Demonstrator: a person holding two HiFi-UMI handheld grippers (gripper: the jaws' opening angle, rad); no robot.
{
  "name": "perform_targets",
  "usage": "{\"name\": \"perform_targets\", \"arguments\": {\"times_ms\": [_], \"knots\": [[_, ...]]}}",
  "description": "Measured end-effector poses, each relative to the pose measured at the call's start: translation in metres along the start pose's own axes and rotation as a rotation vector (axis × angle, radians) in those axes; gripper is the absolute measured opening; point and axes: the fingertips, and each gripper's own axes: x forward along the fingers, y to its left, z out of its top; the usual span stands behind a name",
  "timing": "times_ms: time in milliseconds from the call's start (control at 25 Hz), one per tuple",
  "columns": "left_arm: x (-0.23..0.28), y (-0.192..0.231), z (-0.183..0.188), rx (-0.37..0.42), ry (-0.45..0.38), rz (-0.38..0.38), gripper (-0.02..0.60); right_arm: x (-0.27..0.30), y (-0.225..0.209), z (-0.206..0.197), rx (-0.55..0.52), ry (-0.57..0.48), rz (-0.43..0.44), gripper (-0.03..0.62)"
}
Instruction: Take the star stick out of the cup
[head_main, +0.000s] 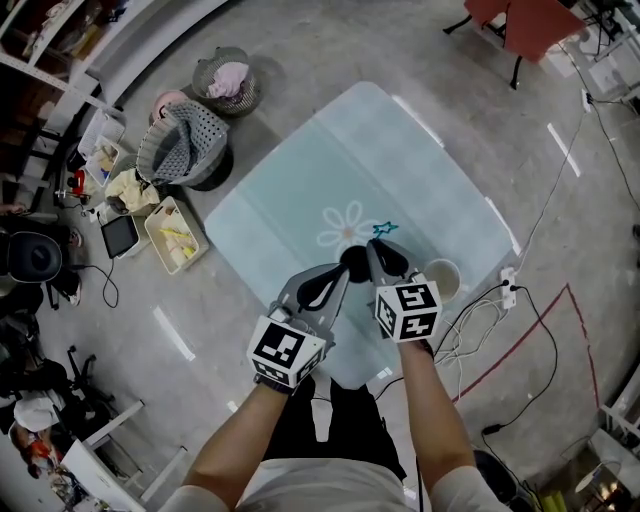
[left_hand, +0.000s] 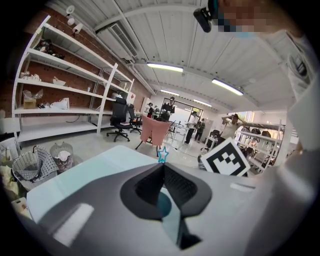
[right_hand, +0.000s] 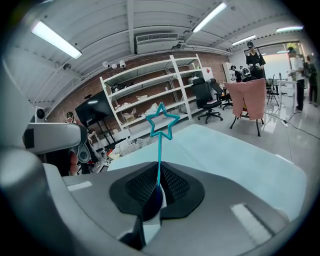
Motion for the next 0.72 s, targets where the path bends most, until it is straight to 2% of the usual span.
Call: {"name": "perform_targets", "arguments": {"times_ms": [360, 720], "knots": [[-0.007, -0.011, 0.016, 0.015, -0.018, -0.032, 0.006, -0.031, 0.008, 0.032, -0.021, -0.063, -0.022, 0.028], [-0.029, -0.024, 0.047, 0.029, -0.05, -0.083, 0.006, -0.08, 0.043, 0.074, -0.028, -0.167, -0.057, 0.028]]}}
